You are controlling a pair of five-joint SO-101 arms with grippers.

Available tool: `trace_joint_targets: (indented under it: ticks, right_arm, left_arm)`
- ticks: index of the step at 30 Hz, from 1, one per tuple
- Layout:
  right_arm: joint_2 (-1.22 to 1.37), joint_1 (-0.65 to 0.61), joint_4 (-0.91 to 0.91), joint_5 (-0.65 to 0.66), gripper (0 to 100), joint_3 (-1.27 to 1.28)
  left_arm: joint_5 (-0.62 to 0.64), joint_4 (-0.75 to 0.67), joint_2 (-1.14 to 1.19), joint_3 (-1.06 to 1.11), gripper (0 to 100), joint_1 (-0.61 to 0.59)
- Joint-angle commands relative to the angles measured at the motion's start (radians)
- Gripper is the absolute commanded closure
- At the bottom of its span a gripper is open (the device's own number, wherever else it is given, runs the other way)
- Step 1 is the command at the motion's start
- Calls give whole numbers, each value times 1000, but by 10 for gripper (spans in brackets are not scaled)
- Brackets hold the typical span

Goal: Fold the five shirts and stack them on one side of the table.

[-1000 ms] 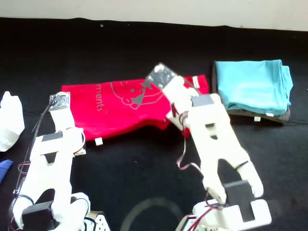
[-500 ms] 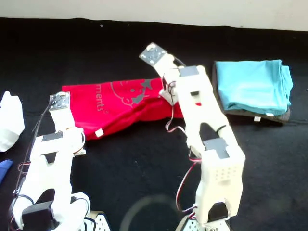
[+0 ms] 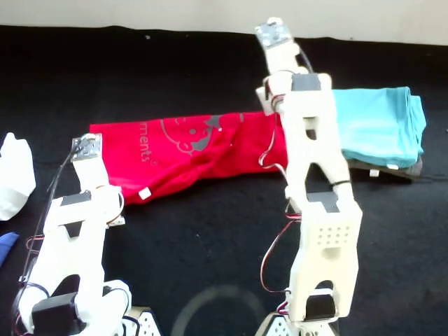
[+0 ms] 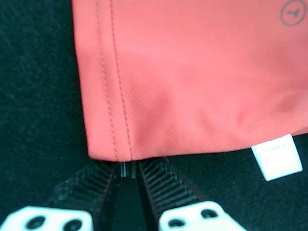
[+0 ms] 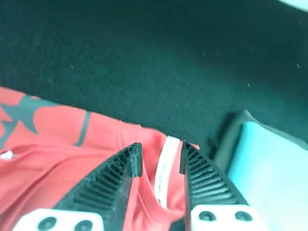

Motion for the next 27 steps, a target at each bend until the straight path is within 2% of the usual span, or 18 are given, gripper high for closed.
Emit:
trace_joint_targets:
  ticks: [1,4,10,20,27]
  right_arm:
    - [-5,-7,176,-12,888,-108]
    - [-5,-41,274,-12,996,-153]
    - [-4,-148,366,-12,993,-174]
    - [84,-418,124,-18,992,-97]
    - [211,-479,127,-18,992,-101]
  left_arm:
    - [3,-14,-19,-1,990,12]
    - [3,-14,-19,-1,990,12]
    - [2,-14,-19,-1,990,12]
    - [2,-14,-19,-1,990,12]
    - [0,-12,-19,-1,990,12]
